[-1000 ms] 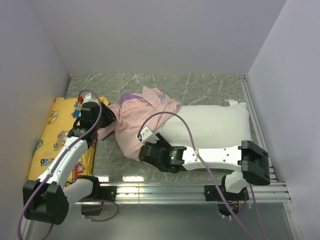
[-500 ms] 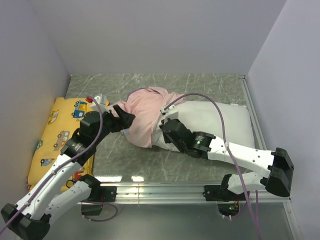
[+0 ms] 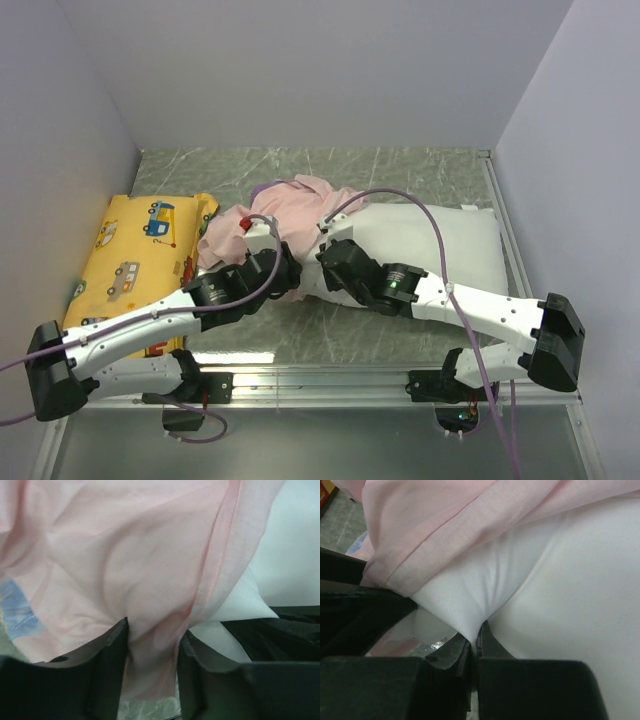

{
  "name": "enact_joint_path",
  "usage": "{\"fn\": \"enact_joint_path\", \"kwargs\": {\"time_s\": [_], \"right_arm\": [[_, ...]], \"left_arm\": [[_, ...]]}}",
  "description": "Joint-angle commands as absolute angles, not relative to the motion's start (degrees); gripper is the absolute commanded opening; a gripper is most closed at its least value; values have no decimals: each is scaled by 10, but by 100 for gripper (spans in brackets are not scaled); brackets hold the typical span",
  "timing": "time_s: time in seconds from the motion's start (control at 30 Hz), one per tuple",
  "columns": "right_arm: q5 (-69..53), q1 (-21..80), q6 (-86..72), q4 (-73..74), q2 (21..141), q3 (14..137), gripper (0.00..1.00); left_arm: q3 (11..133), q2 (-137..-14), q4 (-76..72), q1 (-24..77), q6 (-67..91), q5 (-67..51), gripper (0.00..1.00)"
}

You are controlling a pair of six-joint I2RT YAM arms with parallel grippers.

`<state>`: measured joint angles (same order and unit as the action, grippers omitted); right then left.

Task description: Remove the pillowcase from the pillow

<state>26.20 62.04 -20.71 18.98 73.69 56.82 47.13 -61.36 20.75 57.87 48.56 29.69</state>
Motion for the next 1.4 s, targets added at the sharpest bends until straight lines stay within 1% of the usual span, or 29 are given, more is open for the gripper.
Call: {"fn": "enact_joint_path", "kwargs": {"time_s": [0.0,0.03,0.1,0.23,0.3,0.37,0.4,0.47,0.5,0.57,0.6,0.63,0.67,0.7,0.73,0.77,0.8,0.87,0.9,0.97,1.0,1.03,1.07,1.1,1.13,1.2,1.23,1.37], "right_arm": [[286,614,-228,174,705,572,0],[287,613,-229,180,697,569,0],[287,604,-232,185,673,557,0],[280,591,-235,194,629,539,0],[289,587,-238,205,606,534,0],[289,578,-241,219,580,532,0],[287,576,-240,222,571,529,0],[287,568,-242,231,544,528,0],[293,564,-244,234,536,531,0],[301,563,-243,253,533,541,0],[300,563,-236,257,534,549,0],[299,564,-235,261,541,551,0],[298,563,-233,261,546,552,0],[295,561,-232,258,548,552,0],[286,560,-231,251,553,551,0],[280,559,-229,245,556,551,0],[277,559,-229,242,562,553,0],[272,560,-229,238,580,556,0],[270,559,-231,236,587,561,0],[266,559,-240,236,605,568,0],[265,559,-242,234,607,569,0],[265,559,-245,229,613,569,0],[269,558,-252,229,615,570,0],[271,560,-256,229,617,570,0],[270,559,-258,227,621,570,0],[270,560,-265,228,625,570,0],[267,560,-265,228,628,571,0],[263,560,-271,228,634,572,0]], "left_arm": [[487,-583,291,584,560,445,43],[484,-570,301,584,564,459,38],[469,-525,302,581,570,485,34],[454,-481,301,557,568,498,22],[454,-475,307,524,563,494,20],[442,-468,277,497,537,459,17],[437,-467,263,467,529,439,15],[419,-470,232,429,516,378,6],[416,-473,211,387,509,352,0],[413,-471,186,374,502,284,1],[407,-464,127,379,477,254,3],[397,-456,100,383,469,224,20],[382,-444,78,388,455,179,29],[380,-442,63,398,453,163,36],[385,-442,69,406,454,157,51],[388,-444,71,416,445,142,55],[389,-444,69,442,441,135,64],[405,-448,76,474,441,137,68],[416,-456,83,515,441,161,71],[460,-489,128,555,447,207,71],[474,-503,144,590,449,254,71],[506,-518,161,609,455,284,69],[520,-549,191,649,467,310,69],[534,-564,206,670,475,344,68],[563,-580,222,689,485,405,67],[594,-630,284,737,523,467,67],[627,-648,312,745,539,512,66],[712,-763,423,772,603,577,60]]}}
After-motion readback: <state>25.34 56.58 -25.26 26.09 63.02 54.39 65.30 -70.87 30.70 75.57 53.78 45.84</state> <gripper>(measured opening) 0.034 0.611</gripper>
